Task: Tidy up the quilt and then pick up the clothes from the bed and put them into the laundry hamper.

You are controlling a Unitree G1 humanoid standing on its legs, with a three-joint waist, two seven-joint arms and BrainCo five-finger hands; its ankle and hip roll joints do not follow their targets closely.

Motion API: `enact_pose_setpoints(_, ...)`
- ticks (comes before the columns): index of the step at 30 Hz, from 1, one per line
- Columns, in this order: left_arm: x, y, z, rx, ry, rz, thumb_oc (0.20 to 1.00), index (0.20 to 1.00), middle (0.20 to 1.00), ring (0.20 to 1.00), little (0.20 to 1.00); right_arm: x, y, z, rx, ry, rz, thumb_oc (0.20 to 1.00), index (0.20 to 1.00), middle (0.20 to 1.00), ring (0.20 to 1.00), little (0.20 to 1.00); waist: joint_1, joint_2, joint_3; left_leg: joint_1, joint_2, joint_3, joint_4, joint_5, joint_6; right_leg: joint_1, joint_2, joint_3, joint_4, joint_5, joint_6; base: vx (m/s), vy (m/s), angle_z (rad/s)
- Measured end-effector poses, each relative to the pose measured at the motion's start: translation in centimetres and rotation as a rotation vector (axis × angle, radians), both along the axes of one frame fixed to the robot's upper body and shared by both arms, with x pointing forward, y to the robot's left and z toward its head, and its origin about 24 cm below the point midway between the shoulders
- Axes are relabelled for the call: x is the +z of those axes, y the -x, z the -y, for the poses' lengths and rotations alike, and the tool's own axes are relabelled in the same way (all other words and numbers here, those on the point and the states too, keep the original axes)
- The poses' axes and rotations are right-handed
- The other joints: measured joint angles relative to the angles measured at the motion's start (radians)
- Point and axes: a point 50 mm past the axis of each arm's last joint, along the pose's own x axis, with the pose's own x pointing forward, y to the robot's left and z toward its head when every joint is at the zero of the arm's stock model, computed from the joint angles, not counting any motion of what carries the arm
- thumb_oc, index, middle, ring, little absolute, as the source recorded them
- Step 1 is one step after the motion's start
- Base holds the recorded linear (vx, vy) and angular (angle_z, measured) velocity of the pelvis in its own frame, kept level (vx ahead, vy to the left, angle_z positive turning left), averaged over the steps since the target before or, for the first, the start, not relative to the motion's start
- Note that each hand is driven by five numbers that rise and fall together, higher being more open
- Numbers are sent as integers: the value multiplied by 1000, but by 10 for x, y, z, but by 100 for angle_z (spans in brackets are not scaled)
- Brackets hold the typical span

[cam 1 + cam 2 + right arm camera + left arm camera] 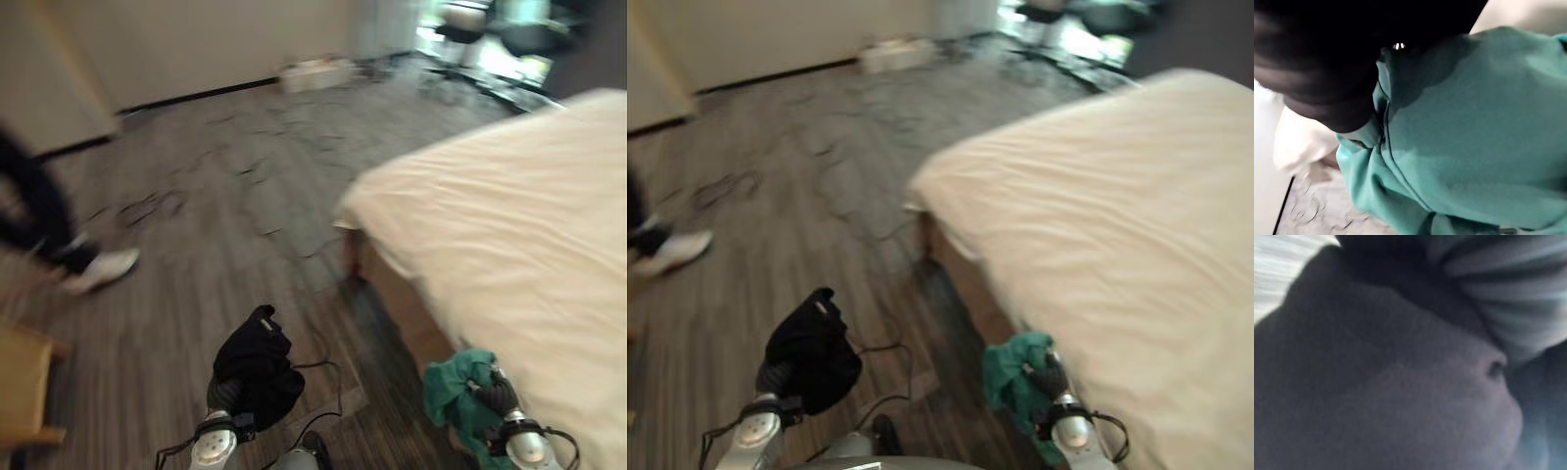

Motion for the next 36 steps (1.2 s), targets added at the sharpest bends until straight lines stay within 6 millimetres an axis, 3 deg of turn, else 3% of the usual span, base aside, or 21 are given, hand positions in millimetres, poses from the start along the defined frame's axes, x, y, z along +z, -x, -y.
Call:
enact_pose_setpoints(2,1,-3,-9,50,-16,2,200,200,200,200,200,3,-10,-17,34,-57,34,200,200,200,200,200,16,18,9,30,-49,-135,-79,32,19,-94,100,182,11,-105,8,182,337,181)
enact_pose_setpoints(3,3,-13,-5,48,-6,19,200,200,200,200,200,5,-11,-19,32,-71,48,200,200,200,200,200,4,28,14,41,-61,-203,-101,34,20,-145,161,313,5,-161,-26,134,244,237)
enact_pose_setpoints(4,3,-24,-1,47,23,32,200,200,200,200,200,9,-17,-18,5,-99,74,200,200,200,200,200,-18,47,30,71,-82,-293,-157,80,16,-222,258,504,-21,-247,-15,155,159,231)
enact_pose_setpoints(7,4,-36,27,-73,57,53,200,200,200,200,200,11,-23,-14,-22,-116,90,200,200,200,200,200,-32,61,50,113,-167,-495,-173,79,10,-369,309,627,-18,-278,-29,165,76,271)
enact_pose_setpoints(9,1,-39,36,-105,86,41,200,200,200,200,200,11,-28,-14,-24,-125,87,200,200,200,200,200,-43,72,74,142,-179,-551,-199,78,12,-465,366,777,-98,-262,5,144,-40,238)
enact_pose_setpoints(11,-8,-28,33,-83,93,-12,200,200,200,200,200,8,-30,-16,-25,-134,75,200,200,200,200,200,-35,58,78,182,-190,-565,-222,74,13,-488,371,792,-184,-229,17,76,-71,117)
enact_pose_setpoints(12,-19,-13,23,-70,70,-88,200,200,200,200,200,2,-31,-18,-25,-129,50,200,200,200,200,200,-20,21,76,222,-213,-569,-237,54,6,-488,353,780,-293,-113,3,89,-66,62)
enact_pose_setpoints(14,-26,8,10,-36,48,-154,200,200,200,200,200,-6,-29,-26,-49,-162,21,200,200,200,200,200,0,-64,75,270,-257,-555,-238,17,4,-495,307,775,-295,54,-54,143,-82,3)
enact_pose_setpoints(15,-19,0,27,-50,118,-84,200,200,200,200,200,-12,-21,-25,-18,-142,-22,200,200,200,200,200,-16,-64,71,228,-143,-452,-246,24,-69,-312,306,749,-436,23,19,115,-136,-34)
enact_pose_setpoints(17,-15,-11,34,-155,7,-85,200,200,200,200,200,-25,-14,-19,-37,-103,-89,200,200,200,200,200,-4,-61,72,235,-139,-453,-241,25,-68,-308,308,744,-442,18,16,95,-200,-13)
enact_pose_setpoints(20,-12,-25,46,-260,-61,-68,200,200,200,200,200,-35,-11,-13,-28,-55,-165,200,200,200,200,200,75,-25,95,173,-95,-419,-49,-53,-141,-322,378,708,-352,-79,-56,58,-104,-38)
enact_pose_setpoints(22,-18,-29,48,-283,-84,-104,200,200,200,200,200,-32,-15,-3,-20,-17,-156,200,200,200,200,200,68,-33,109,34,-117,-405,253,-49,-160,-287,392,755,-390,-83,-102,227,-108,-19)
enact_pose_setpoints(24,-22,-27,67,-310,-53,-113,200,200,200,200,200,-25,-19,15,-16,46,-144,200,200,200,200,200,73,0,120,-38,-133,-424,315,-75,-169,-293,399,797,-408,-80,-107,407,-61,-39)
enact_pose_setpoints(26,-19,-30,72,-326,-52,-97,200,200,200,200,200,-19,-28,16,5,67,-119,200,200,200,200,200,78,4,124,-73,-158,-427,224,-76,-161,-307,392,818,-438,-80,-107,508,23,-60)
enact_pose_setpoints(27,-9,-35,83,-373,-50,-38,200,200,200,200,200,-15,-34,18,19,89,-105,200,200,200,200,200,81,16,138,-62,-191,-429,-18,-53,-130,-326,389,830,-441,-110,-58,565,37,-31)
enact_pose_setpoints(28,-4,-39,90,-403,-52,-2,200,200,200,200,200,-15,-34,21,22,102,-110,200,200,200,200,200,80,21,138,-59,-197,-433,-127,-17,-122,-321,394,828,-436,-109,-53,561,37,-8)
enact_pose_setpoints(30,1,-44,95,-424,-58,32,200,200,200,200,200,-15,-42,11,60,114,-110,200,200,200,200,200,97,29,143,-75,-183,-392,-259,54,-155,-285,433,808,-442,-107,-71,602,63,0)
enact_pose_setpoints(31,1,-44,94,-421,-62,30,200,200,200,200,200,-13,-46,7,77,113,-99,200,200,200,200,200,106,34,140,-85,-170,-386,-250,59,-162,-282,445,809,-442,-112,-83,555,61,-52)
enact_pose_setpoints(34,-1,-41,85,-412,-94,9,200,200,200,200,200,-10,-44,-18,146,73,-41,200,200,200,200,200,156,-11,107,-121,-154,-364,-43,12,-106,-264,451,839,-440,-145,-99,419,32,-69)
enact_pose_setpoints(35,-2,-38,86,-402,-90,3,200,200,200,200,200,-10,-42,-18,153,73,-42,200,200,200,200,200,153,16,97,-92,-117,-376,-77,-4,-86,-262,481,830,-391,-173,-59,507,130,-54)
enact_pose_setpoints(36,-3,-38,81,-397,-106,-4,200,200,200,200,200,-12,-42,-23,141,56,-47,200,200,200,200,200,136,5,101,-55,-120,-365,-120,47,-28,-306,471,831,-232,-237,-25,508,131,-28)
